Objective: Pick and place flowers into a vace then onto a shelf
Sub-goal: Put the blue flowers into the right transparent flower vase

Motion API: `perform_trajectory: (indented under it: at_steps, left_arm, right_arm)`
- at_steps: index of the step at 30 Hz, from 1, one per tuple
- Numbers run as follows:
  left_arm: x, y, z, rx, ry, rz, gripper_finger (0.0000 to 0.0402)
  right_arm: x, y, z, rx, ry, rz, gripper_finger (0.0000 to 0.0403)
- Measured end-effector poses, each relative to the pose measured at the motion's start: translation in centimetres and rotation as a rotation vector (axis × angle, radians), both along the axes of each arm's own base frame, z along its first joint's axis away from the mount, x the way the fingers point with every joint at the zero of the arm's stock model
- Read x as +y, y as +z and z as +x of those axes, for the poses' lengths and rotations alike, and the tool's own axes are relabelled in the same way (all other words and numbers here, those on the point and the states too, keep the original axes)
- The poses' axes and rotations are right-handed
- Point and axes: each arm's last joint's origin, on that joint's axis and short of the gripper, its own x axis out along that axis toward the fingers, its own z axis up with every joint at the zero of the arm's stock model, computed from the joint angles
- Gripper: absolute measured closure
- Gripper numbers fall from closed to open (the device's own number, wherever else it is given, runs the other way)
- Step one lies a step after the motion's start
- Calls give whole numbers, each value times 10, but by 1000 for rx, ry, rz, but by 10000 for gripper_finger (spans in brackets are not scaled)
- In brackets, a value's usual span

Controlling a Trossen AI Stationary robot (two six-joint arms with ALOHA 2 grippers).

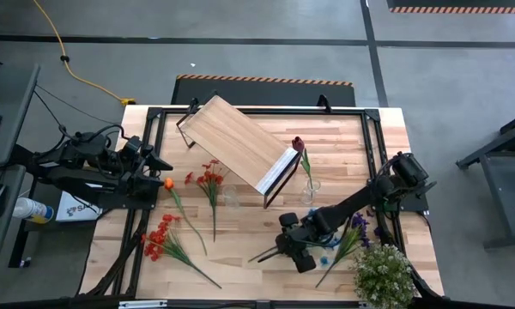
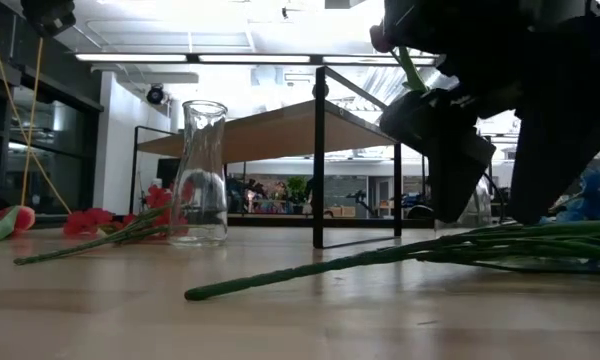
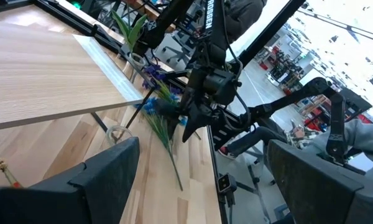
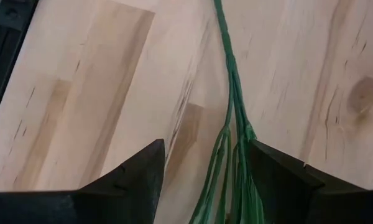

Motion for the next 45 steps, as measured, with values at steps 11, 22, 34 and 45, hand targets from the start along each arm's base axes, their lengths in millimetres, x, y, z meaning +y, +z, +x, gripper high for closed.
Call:
perform_trajectory:
  at_steps: [11, 22, 34, 45]
  left_arm:
    - [0, 0, 0, 0, 0, 0, 16]
    - [0, 0, 0, 0, 0, 0, 16]
    - [0, 0, 0, 0, 0, 0, 16]
    - [0, 0, 0, 1, -1, 0, 16]
  right_arm:
    - [-5, -8, 4, 10, -26, -26, 182]
    - [-3, -28, 7, 75, -54, -11, 197]
    - [-1, -26, 8, 93, -70, 6, 323]
    - [2, -10, 14, 146, -100, 21, 385]
